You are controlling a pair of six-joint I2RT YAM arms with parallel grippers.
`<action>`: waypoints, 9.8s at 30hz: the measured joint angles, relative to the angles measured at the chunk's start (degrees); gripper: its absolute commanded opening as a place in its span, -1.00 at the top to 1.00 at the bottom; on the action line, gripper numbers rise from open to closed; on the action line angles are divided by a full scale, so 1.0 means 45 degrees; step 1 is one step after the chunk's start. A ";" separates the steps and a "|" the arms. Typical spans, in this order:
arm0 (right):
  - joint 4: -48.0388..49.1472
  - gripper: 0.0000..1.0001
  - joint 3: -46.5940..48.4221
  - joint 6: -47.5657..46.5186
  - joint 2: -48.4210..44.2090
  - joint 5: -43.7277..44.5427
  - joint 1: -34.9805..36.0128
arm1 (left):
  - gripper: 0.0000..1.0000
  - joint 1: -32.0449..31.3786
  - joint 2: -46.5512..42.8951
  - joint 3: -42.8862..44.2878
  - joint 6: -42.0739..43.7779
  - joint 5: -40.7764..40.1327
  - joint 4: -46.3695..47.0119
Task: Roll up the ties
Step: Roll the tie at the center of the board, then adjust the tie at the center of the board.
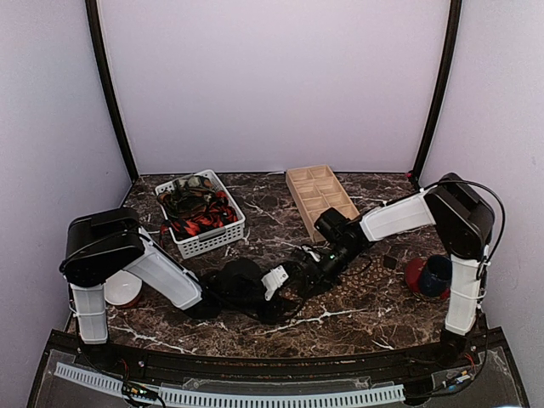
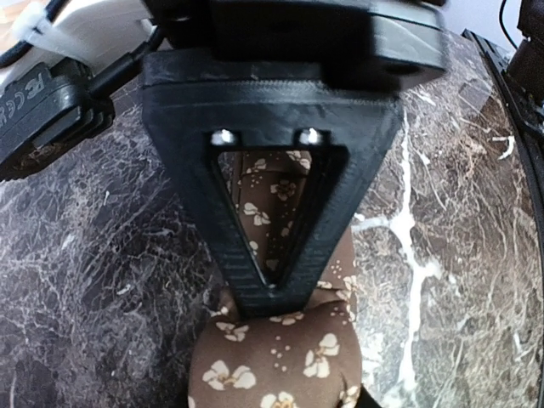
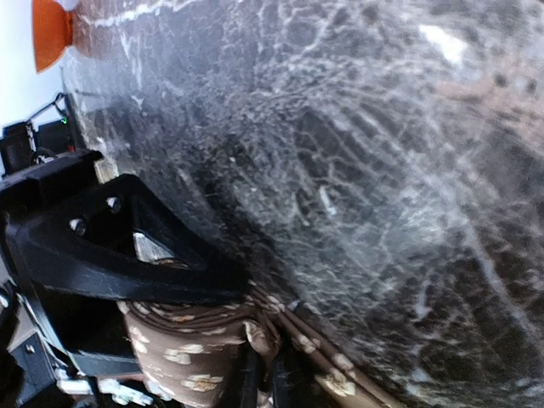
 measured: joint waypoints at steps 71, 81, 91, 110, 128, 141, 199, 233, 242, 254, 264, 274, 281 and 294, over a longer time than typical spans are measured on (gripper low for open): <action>-0.0719 1.00 0.0034 0.0534 -0.0544 0.0087 0.0267 | 0.26 -0.0544 0.0491 0.0301 0.1695 -0.0690 0.0389; -0.0690 1.00 0.0811 0.0520 -0.0291 0.0039 0.0607 | -0.24 -0.0520 -0.0146 -0.0967 0.1719 -0.0903 0.1122; -0.0495 1.00 0.0947 0.0233 0.0597 0.0214 0.0602 | -0.31 -0.0534 -0.0884 -0.1715 0.1588 -0.0743 0.0894; -0.0636 0.07 0.0855 0.0005 -0.0039 -0.0073 0.0243 | 0.46 -0.0593 -0.0884 -0.1452 0.1336 -0.1559 0.0384; -0.0763 0.16 0.1433 0.0253 0.0418 -0.2079 0.1015 | 0.44 -0.0593 -0.1433 -0.1821 0.2045 -0.1413 -0.0151; -0.0855 1.00 0.1715 0.0398 0.0559 -0.1836 0.1161 | -0.27 -0.0583 -0.1909 -0.2385 0.2176 -0.1433 -0.0068; -0.0651 1.00 0.1511 0.0321 0.0699 -0.2113 0.1127 | -0.21 -0.0782 -0.1146 -0.1472 0.1054 -0.1234 0.0029; -0.0486 0.35 0.0126 0.0695 -0.0053 -0.1064 -0.0471 | 0.52 -0.0782 -0.0359 -0.0782 0.1802 -0.1258 0.0573; -0.1117 0.16 0.0389 0.0680 -0.1336 0.0636 -0.2827 | 0.53 -0.0782 -0.0607 -0.1200 0.2084 -0.1132 0.0709; -0.2487 0.28 0.1865 -0.0044 -0.0243 0.2608 -0.2914 | 0.53 -0.0782 -0.0607 -0.1200 0.2210 -0.1098 0.0709; -0.2880 0.73 0.1914 -0.0690 -0.0146 0.2579 -0.2477 | 0.53 -0.0782 -0.0607 -0.1200 0.2254 -0.1088 0.0709; -0.3376 0.40 0.1632 -0.0908 -0.0146 0.2448 -0.2477 | 0.53 -0.0782 -0.0607 -0.1200 0.2259 -0.1093 0.0709; -0.3371 0.16 0.1535 -0.0850 -0.0253 0.2458 -0.2506 | 0.52 -0.0782 -0.0607 -0.1200 0.2263 -0.1093 0.0709; -0.3371 0.18 0.1535 -0.0651 -0.0525 0.3045 -0.2511 | 0.52 -0.0782 -0.0607 -0.1200 0.2268 -0.1098 0.0709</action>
